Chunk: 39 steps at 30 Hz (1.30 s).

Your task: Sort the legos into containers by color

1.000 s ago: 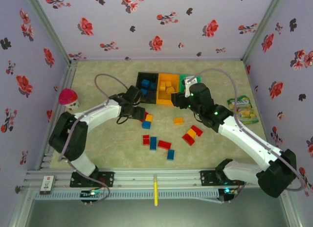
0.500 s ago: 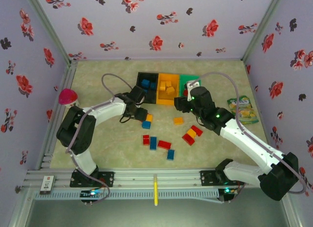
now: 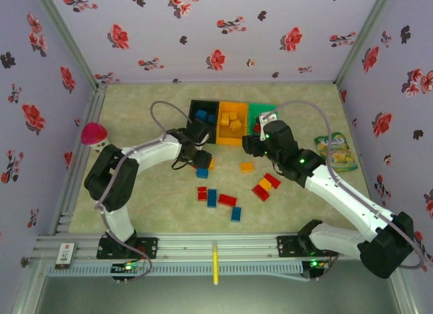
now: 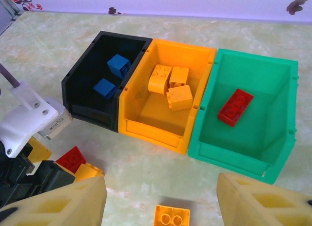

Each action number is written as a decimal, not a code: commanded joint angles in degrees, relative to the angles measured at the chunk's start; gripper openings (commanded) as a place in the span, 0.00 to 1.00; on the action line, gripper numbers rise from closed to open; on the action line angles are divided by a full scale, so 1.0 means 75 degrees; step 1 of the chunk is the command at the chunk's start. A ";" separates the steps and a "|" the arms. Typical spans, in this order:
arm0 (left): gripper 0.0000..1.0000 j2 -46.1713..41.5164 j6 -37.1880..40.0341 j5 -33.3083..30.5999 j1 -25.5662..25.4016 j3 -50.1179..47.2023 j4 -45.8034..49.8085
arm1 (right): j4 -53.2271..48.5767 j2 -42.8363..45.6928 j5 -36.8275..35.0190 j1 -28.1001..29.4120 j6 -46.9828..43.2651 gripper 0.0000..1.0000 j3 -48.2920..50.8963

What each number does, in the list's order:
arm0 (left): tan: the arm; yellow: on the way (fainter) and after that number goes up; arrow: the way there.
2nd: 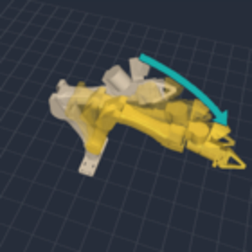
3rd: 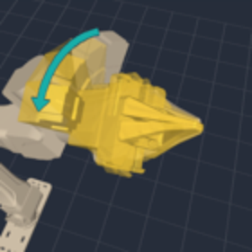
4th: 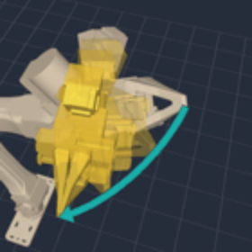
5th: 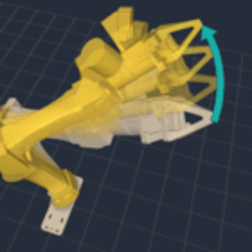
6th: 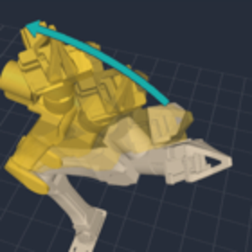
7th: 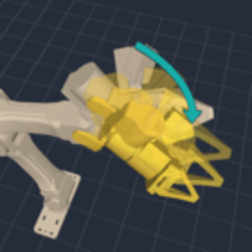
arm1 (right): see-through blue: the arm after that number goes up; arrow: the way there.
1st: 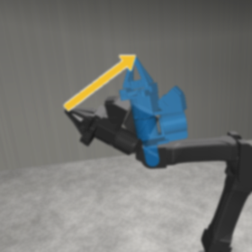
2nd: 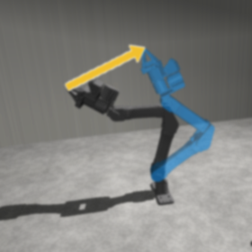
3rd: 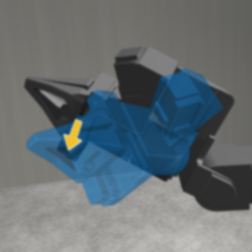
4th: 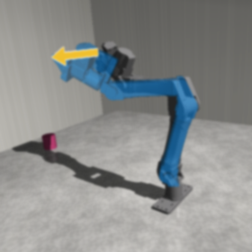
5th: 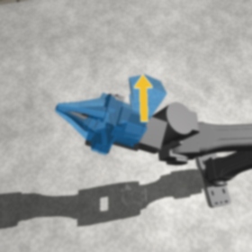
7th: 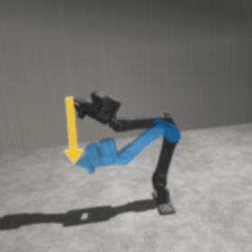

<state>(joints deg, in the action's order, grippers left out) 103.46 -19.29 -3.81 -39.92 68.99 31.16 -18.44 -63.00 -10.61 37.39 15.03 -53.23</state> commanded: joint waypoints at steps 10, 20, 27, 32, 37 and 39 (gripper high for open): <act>0.70 -0.0282 0.0193 0.0087 0.0164 -0.0117 -0.0070 | -0.0033 0.0118 -0.0187 -0.0013 0.0000 0.62 -0.0004; 0.68 -0.0450 0.0260 0.0395 0.0468 -0.0396 -0.0289 | -0.0057 0.0130 -0.0170 -0.0004 0.0036 0.62 0.0020; 0.65 -0.0278 0.0357 0.0616 0.0488 -0.0364 -0.0380 | -0.0073 0.0150 -0.0202 -0.0004 0.0046 0.62 0.0031; 0.64 -0.0115 0.0369 0.0624 0.0502 -0.0318 -0.0362 | -0.0092 0.0162 -0.0230 -0.0005 0.0071 0.62 0.0043; 0.62 0.0074 0.0400 0.0623 0.0506 -0.0247 -0.0318 | -0.0086 0.0162 -0.0238 -0.0004 0.0070 0.62 0.0056; 0.61 0.0158 0.0404 0.0617 0.0502 -0.0216 -0.0322 | -0.0095 0.0169 -0.0249 -0.0005 0.0071 0.62 0.0060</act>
<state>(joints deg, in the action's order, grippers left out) 103.28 -17.50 0.12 -36.47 66.59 28.47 -18.50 -62.89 -10.79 37.39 15.05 -53.23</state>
